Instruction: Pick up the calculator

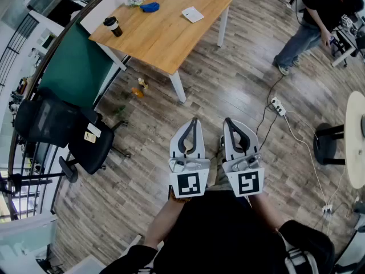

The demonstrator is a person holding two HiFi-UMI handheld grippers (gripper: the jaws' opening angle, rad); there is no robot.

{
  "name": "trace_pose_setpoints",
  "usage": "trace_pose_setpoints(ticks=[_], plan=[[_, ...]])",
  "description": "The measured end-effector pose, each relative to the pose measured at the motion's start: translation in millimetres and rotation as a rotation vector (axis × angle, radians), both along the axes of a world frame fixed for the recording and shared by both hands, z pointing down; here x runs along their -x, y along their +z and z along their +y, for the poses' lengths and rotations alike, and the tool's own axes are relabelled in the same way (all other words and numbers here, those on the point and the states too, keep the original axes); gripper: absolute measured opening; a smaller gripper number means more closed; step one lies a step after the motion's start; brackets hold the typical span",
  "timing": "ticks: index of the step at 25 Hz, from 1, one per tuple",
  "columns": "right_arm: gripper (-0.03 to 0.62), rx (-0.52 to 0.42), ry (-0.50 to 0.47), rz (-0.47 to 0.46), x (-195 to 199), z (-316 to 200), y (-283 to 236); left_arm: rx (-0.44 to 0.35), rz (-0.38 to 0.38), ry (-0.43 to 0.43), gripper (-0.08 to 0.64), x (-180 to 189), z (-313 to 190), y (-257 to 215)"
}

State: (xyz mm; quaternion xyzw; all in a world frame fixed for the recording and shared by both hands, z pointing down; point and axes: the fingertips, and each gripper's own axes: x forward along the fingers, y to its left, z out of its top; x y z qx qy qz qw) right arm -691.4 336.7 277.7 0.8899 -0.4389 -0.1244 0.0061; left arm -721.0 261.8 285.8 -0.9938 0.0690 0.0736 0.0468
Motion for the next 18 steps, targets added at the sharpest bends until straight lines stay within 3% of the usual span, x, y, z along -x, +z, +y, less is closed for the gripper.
trace_pose_setpoints(ticks=[7,18], plan=[[0.005,0.018,-0.071,-0.064,-68,2,17,-0.006,-0.016,-0.028,0.023,-65,8,2],[0.005,0.006,-0.207,-0.045,-192,9,1,-0.046,0.007,-0.123,0.023,-187,25,-15]])
